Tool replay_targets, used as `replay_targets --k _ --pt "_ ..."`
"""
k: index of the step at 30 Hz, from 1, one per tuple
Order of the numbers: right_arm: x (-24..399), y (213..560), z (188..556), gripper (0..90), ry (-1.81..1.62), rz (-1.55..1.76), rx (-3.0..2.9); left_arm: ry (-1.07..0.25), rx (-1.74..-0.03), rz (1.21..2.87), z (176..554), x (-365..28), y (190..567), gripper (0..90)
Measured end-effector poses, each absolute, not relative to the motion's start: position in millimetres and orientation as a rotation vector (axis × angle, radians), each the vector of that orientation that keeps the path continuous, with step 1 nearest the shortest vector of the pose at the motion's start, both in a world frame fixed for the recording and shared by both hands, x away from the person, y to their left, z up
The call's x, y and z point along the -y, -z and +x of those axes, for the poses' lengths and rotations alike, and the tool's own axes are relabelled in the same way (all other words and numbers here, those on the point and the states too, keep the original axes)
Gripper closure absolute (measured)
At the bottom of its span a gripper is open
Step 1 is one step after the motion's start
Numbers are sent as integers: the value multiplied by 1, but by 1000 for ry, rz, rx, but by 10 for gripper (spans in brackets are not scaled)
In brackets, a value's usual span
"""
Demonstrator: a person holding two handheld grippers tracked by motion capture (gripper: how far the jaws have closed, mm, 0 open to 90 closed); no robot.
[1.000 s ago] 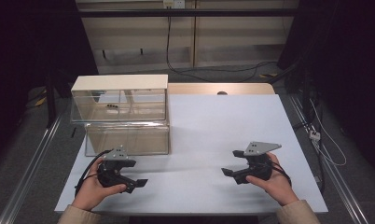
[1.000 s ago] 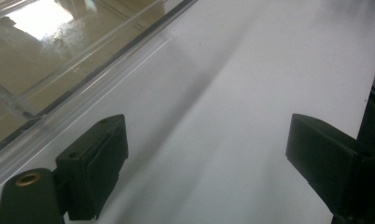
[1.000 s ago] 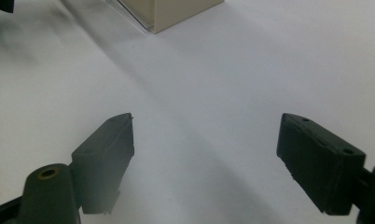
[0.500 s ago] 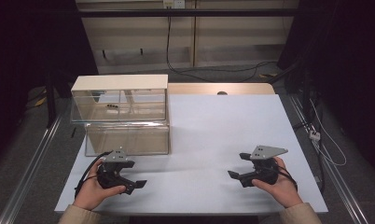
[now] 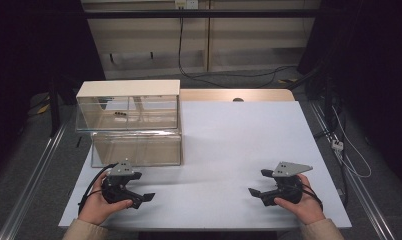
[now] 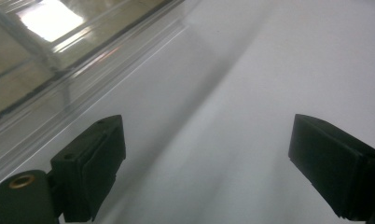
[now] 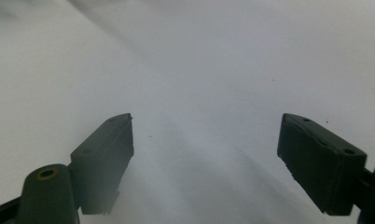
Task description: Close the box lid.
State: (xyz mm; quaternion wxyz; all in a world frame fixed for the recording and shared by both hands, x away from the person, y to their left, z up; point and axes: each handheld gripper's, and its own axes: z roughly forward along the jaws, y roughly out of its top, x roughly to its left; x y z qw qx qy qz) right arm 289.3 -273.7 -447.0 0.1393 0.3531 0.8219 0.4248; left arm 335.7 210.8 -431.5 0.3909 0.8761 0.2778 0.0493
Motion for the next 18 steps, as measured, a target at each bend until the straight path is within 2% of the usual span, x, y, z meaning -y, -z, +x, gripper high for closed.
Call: replay_targets --k 18 --pt "277 451 288 179 -1219 1032 -2379 -125 -694 2228 333 -213 436 106"
